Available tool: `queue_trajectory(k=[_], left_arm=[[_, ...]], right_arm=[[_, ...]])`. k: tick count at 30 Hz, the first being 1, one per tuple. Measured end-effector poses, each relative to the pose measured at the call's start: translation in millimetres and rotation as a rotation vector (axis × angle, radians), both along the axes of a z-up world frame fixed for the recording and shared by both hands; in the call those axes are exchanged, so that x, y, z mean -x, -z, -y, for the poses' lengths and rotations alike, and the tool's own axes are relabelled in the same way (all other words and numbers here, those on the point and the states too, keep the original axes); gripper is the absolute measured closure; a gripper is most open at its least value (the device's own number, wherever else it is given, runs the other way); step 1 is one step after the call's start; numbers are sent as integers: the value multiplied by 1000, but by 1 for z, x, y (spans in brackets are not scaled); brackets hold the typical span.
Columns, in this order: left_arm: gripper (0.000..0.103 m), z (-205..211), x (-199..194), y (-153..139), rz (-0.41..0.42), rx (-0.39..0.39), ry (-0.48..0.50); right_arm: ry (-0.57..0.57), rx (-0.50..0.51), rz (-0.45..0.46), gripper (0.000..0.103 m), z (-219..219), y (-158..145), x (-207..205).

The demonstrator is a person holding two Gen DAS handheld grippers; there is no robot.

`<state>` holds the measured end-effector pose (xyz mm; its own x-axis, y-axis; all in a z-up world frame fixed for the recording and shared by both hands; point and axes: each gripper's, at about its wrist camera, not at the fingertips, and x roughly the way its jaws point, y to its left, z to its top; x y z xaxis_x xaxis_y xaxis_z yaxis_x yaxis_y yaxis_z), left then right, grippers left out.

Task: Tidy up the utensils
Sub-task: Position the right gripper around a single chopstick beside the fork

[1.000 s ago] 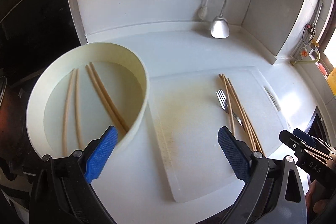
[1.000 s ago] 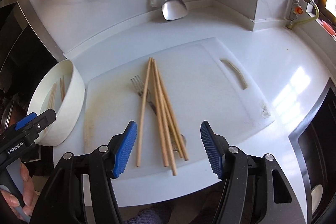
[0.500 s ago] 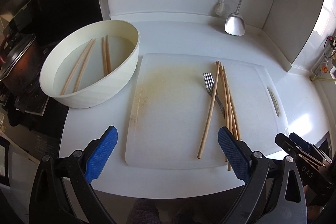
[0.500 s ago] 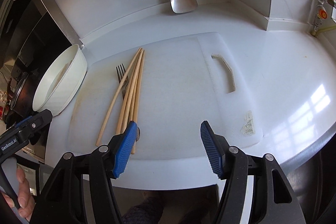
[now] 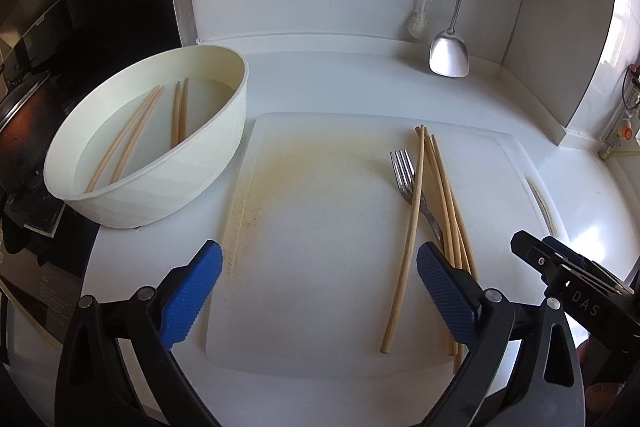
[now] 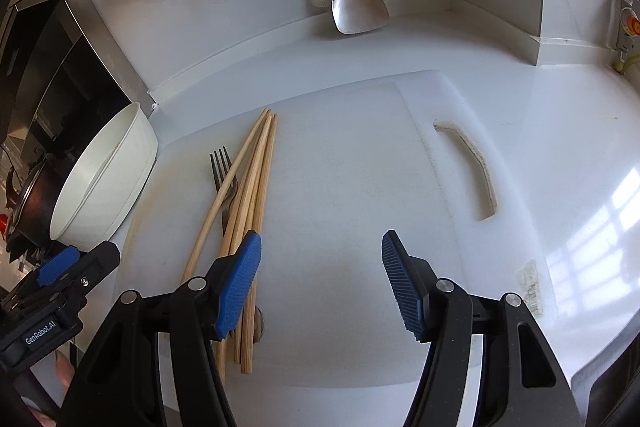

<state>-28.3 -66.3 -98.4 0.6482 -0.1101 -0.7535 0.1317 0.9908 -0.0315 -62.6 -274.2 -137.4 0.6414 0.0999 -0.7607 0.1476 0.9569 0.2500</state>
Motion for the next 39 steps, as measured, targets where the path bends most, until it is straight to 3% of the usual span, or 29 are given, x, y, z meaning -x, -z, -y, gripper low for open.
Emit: queue_trajectory(k=[12,39], left_arm=[[7,0,-9,21,-1,13,21],[7,-9,-12,24,-13,33,9]], right_arm=[[-7,31,3,43,-15,17,-16],[-29,161,-15,43,-30,19,-27]])
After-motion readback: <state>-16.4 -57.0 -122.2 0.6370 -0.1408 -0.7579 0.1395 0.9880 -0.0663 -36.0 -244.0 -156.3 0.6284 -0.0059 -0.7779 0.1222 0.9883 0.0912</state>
